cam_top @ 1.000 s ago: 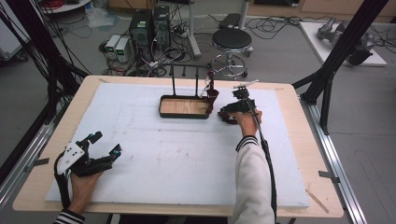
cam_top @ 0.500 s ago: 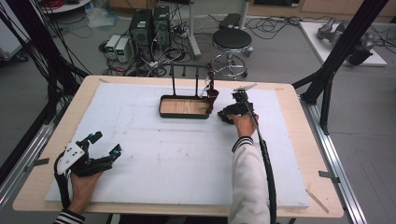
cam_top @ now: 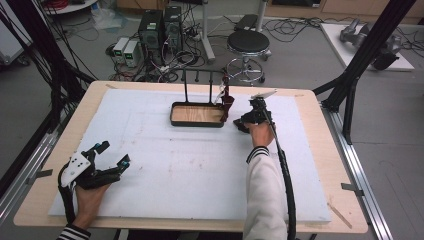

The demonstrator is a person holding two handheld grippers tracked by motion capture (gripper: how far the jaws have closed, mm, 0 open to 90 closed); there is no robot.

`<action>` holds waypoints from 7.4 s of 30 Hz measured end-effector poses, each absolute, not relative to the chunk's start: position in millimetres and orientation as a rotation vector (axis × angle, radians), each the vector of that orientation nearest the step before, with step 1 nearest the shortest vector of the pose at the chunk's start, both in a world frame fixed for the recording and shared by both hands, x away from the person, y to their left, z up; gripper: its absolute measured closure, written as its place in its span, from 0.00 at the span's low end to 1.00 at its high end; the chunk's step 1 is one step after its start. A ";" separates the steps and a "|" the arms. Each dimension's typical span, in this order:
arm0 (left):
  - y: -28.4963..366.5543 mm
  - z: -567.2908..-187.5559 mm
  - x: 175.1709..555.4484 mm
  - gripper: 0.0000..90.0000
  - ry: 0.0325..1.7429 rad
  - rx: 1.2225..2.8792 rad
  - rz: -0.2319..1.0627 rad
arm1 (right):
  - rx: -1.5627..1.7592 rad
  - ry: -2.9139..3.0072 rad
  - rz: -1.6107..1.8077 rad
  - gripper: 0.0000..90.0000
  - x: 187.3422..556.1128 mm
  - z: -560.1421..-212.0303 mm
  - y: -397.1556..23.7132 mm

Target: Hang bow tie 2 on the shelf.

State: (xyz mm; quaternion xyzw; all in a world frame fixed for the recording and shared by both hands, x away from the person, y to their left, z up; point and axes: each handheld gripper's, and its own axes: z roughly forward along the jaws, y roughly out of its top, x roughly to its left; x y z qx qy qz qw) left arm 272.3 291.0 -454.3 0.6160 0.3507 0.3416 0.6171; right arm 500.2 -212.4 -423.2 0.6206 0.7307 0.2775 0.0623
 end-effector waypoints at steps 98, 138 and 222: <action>289.4 -454.2 271.3 0.13 0.798 1.430 0.805 | 1.324 1.909 1.285 0.95 399.5 -309.6 -205.5; 289.7 -454.2 271.5 0.13 0.799 1.425 0.796 | 1.077 1.946 1.449 0.95 383.1 -284.4 -142.2; 291.1 -454.4 272.3 0.13 0.803 1.418 0.785 | 1.118 2.048 1.313 0.95 455.0 -315.9 -94.2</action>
